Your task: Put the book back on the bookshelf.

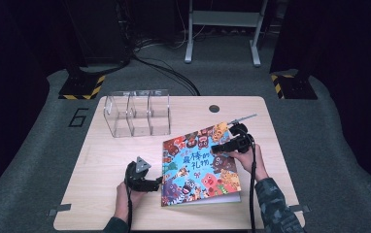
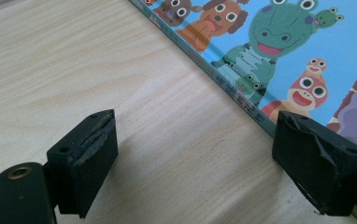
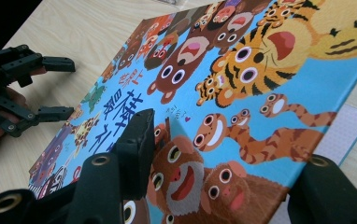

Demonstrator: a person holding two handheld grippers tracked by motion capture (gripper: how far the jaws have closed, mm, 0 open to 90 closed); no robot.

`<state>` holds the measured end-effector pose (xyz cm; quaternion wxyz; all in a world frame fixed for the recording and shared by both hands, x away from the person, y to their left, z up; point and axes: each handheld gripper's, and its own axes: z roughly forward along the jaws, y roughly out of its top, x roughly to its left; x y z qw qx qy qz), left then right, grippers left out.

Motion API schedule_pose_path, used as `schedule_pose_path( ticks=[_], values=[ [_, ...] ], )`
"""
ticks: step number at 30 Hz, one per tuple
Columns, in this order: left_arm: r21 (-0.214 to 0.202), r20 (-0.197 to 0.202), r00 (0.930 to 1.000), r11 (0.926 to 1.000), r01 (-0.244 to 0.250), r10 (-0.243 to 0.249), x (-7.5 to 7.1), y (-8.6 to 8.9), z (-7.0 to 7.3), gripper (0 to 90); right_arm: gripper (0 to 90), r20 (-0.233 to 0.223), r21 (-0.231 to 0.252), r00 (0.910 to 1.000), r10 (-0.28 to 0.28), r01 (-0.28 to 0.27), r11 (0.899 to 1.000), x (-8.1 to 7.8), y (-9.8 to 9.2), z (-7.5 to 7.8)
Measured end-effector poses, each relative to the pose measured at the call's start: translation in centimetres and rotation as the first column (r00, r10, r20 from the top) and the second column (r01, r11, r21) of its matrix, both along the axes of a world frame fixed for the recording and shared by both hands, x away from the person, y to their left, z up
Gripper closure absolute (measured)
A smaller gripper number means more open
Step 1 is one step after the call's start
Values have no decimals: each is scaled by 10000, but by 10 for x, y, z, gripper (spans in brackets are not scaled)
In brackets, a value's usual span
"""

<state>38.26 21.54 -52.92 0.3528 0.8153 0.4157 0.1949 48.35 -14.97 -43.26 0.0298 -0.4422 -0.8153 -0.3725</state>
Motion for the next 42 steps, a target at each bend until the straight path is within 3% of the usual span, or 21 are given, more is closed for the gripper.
schedule_pose_path(
  ticks=[5,10,15,16,24,25,28,32,35,42],
  values=[
    [0,-1,10000,10000,3,-3,0,0,0,141,484,596,225,9979,241,-255,9994,-5,-3,-1],
    [8,1,10000,10000,10,-10,0,0,0,141,484,1309,289,9902,493,-536,9981,-9,-4,-2],
    [-122,-126,9999,9999,17,-19,0,0,1,142,483,1468,354,9883,420,-476,9982,-12,-4,-4],
    [-109,-2,10000,9999,-59,59,0,-1,0,142,482,1488,385,9882,361,-422,9984,-13,-5,-4],
    [38,-44,9992,9992,408,-408,8,3,1,140,482,1818,422,9826,388,-472,9980,-17,-6,-6],
    [212,-289,9982,9984,526,-519,9,3,3,140,481,1872,411,9816,377,-462,9981,-18,-6,-6],
    [283,-453,9987,9993,232,-219,11,1,5,142,481,2111,337,9763,473,-557,9979,-21,-6,-4],
    [-428,-936,9954,9989,178,-217,12,3,8,134,480,2442,337,9686,465,-564,9978,-25,-7,-4],
    [-1078,-1259,9916,9940,170,-306,13,3,10,132,480,2609,355,9642,466,-578,9977,-28,-8,-4],
    [-1633,-1438,9855,9843,663,-903,15,-5,17,102,479,3036,498,9519,420,-599,9970,-35,-10,-4]
  ],
)
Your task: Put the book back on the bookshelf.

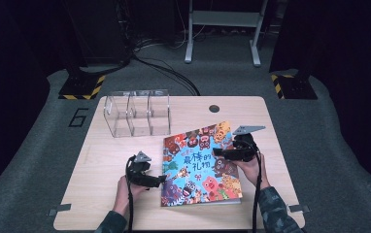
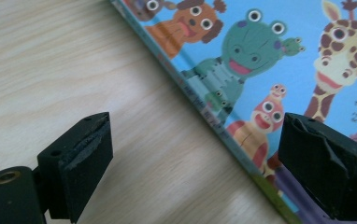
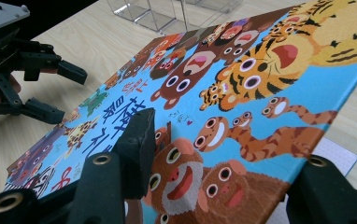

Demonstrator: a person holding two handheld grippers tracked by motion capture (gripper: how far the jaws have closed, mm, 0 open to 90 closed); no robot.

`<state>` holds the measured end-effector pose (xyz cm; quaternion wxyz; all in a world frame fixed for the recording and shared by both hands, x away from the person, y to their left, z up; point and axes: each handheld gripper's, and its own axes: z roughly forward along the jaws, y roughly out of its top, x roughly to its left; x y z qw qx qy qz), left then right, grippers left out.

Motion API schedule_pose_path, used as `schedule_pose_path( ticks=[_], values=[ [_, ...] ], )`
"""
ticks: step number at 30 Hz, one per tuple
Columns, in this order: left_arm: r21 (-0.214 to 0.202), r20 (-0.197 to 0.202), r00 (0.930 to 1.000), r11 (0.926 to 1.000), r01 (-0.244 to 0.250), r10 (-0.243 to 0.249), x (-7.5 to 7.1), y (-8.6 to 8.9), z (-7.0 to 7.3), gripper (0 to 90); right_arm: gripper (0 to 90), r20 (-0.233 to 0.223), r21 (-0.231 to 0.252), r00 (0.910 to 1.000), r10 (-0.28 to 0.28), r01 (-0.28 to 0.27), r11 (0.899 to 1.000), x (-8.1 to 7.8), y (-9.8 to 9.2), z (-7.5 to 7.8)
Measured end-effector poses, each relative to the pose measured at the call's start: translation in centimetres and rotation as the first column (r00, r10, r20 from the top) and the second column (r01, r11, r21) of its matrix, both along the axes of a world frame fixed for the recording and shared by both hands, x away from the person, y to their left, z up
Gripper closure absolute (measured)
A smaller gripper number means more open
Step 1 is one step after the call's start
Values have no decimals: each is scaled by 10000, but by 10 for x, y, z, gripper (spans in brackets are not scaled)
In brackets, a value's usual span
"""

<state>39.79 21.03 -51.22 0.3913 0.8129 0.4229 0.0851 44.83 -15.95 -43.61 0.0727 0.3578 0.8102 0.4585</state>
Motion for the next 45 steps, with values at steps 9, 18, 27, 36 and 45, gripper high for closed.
schedule_pose_path(
  ticks=[9,18,27,36,45],
  values=[
    [-471,-90,9997,9987,214,-218,5,-12,6,111,479,815,100,9967,60,-68,9999,-13,-3,2],
    [-749,-207,9979,9954,604,-622,19,-14,17,144,478,1634,298,9865,95,-145,9995,-26,-5,4],
    [-1003,-204,9962,9915,825,-850,38,-14,28,169,478,2109,292,9772,254,-322,9991,-32,-4,8],
    [-2009,-596,9922,9749,956,-1096,48,-12,22,170,479,2244,342,9741,286,-372,9987,-32,-4,7],
    [-1889,-525,9934,9779,899,-1015,47,-13,22,176,478,1587,553,9872,138,-228,9982,-26,-7,2]
  ],
)
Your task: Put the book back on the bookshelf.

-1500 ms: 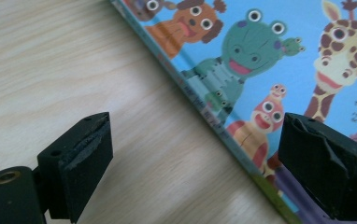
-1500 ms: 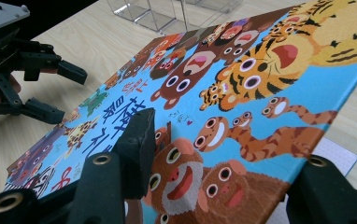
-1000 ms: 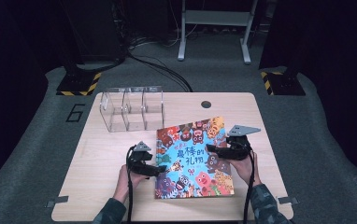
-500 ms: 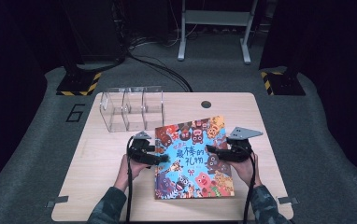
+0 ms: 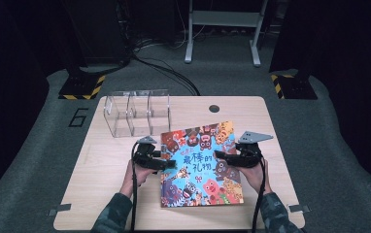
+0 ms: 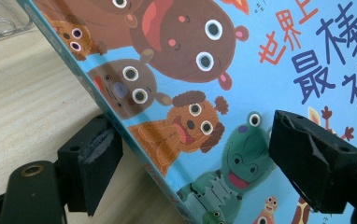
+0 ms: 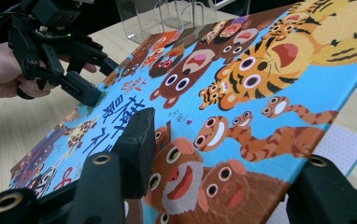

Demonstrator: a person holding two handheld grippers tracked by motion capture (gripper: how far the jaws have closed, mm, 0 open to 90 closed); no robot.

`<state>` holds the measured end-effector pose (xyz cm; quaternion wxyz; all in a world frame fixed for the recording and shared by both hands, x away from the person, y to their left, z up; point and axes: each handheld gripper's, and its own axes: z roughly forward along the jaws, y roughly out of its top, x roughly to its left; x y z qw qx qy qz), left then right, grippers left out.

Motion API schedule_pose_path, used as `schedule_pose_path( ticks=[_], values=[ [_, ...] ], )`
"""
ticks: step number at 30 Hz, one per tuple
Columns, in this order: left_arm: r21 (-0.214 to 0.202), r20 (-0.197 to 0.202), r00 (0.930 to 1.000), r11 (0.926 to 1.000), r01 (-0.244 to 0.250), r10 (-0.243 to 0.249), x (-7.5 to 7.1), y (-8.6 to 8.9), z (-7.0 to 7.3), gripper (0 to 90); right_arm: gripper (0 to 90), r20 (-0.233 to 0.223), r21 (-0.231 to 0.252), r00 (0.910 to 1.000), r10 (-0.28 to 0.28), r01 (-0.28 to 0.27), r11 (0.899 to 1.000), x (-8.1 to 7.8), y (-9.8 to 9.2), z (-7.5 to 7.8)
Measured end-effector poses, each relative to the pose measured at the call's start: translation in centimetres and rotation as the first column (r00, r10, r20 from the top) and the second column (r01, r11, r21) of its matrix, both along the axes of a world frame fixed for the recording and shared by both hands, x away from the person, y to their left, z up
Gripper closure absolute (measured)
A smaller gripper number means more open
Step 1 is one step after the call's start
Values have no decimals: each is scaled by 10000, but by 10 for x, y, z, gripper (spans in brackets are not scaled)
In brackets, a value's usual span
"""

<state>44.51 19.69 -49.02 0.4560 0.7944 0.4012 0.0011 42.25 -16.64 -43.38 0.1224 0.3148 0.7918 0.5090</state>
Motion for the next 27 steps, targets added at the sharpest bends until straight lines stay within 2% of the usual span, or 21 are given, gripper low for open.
schedule_pose_path(
  ticks=[4,6,7,9,12,16,19,21,23,25,26,27],
  values=[
    [217,355,9994,9997,-67,59,-3,0,4,183,478,-513,4,9984,-248,248,9997,2,0,0],
    [330,583,9982,9994,-142,123,-5,0,7,191,476,-654,46,9972,-361,365,9993,3,0,-1],
    [477,682,9977,9989,7,-39,-4,1,8,197,476,-642,18,9972,-371,373,9993,3,0,-1],
    [324,581,9983,9994,-111,93,-5,2,8,208,474,-678,43,9970,-383,386,9992,3,0,-1],
    [350,621,9981,9994,-65,43,-6,4,10,226,473,-785,35,9962,-368,372,9993,4,0,-1],
    [-43,675,9977,10000,-71,74,-9,9,12,246,466,-1046,128,9933,-494,510,9986,6,-1,-5],
    [-101,917,9957,9999,-95,104,-11,10,15,259,450,-1241,76,9899,-680,695,9976,7,-2,-8],
    [-249,1016,9948,9997,68,-42,-12,12,18,274,442,-1480,65,9853,-848,867,9962,8,-1,-9],
    [-419,1097,9936,9986,323,-275,-13,11,21,296,434,-1635,130,9834,-789,821,9965,9,-1,-10],
    [-729,1170,9916,9953,642,-553,-15,7,26,355,430,-1723,201,9823,-736,783,9967,11,2,-9],
    [-702,1150,9927,9965,451,-368,-15,6,28,327,429,-1613,156,9852,-574,607,9980,11,4,-8],
    [-811,1145,9931,9962,330,-236,-15,8,29,337,429,-1647,149,9841,-666,700,9974,10,6,-6]
  ],
)
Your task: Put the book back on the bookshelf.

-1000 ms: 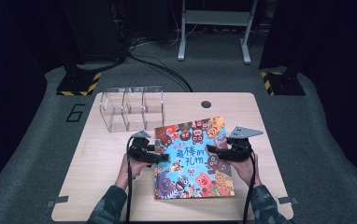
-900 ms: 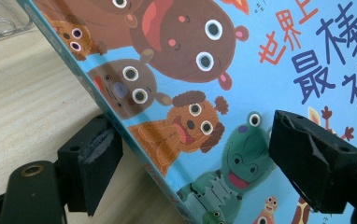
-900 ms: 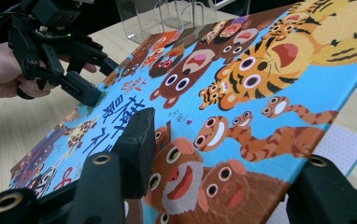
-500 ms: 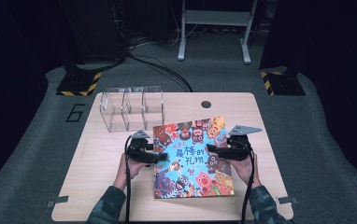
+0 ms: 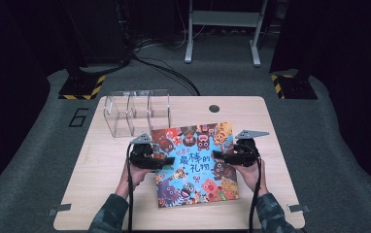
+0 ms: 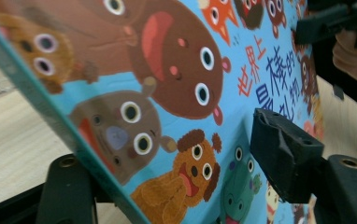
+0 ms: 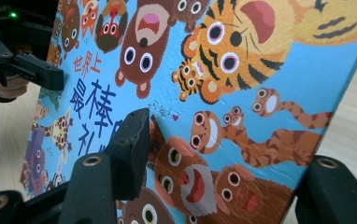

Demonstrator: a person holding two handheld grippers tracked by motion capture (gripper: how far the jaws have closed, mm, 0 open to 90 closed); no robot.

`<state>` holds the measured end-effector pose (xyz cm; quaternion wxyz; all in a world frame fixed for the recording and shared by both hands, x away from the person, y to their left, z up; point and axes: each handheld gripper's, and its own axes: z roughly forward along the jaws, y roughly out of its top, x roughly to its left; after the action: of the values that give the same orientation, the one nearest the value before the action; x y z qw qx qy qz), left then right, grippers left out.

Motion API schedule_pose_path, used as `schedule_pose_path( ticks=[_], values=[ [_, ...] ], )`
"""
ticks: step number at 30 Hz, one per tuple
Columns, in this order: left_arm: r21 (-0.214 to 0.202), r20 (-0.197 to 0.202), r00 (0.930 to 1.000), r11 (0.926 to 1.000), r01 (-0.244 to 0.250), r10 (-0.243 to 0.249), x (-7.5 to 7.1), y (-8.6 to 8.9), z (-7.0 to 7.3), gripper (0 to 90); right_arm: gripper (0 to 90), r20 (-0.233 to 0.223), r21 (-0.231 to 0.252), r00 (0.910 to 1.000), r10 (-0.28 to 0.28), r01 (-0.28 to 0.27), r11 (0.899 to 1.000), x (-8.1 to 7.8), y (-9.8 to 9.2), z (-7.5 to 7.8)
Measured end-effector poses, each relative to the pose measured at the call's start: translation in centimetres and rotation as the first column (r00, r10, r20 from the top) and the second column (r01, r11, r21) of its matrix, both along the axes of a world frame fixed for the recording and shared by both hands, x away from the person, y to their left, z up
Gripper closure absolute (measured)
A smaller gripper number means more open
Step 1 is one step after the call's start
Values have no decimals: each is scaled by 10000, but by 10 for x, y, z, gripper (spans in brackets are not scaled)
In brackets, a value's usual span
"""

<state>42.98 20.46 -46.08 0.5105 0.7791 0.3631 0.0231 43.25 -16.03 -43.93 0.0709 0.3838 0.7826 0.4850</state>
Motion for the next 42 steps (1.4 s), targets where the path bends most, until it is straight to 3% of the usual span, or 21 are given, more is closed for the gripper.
schedule_pose_path(
  ticks=[3,10,16,22,29,35,40,42],
  values=[
    [176,207,9996,9997,-194,191,-3,2,4,361,428,-86,-152,10000,-46,45,9999,2,3,4],
    [563,423,9991,9984,-107,83,-5,2,11,371,426,-259,-204,9995,-165,160,9997,2,5,8],
    [757,886,9961,9971,-89,22,-8,3,23,413,422,-138,-410,9996,-260,254,9988,5,6,17],
    [679,1201,9927,9977,35,-117,-10,6,35,492,413,202,-564,9992,-348,359,9978,5,6,29],
    [429,744,9958,9978,505,-536,-8,12,38,548,391,440,-755,9989,-150,183,9970,5,7,30],
    [558,978,9937,9972,491,-544,-7,11,38,535,386,585,-755,9982,-126,170,9970,4,8,30],
    [494,895,9940,9970,589,-632,-7,11,37,524,385,860,-667,9963,-69,127,9977,2,7,28],
    [275,805,9942,9972,700,-720,-6,10,36,518,385,1007,-648,9949,15,50,9979,1,7,27]
  ],
)
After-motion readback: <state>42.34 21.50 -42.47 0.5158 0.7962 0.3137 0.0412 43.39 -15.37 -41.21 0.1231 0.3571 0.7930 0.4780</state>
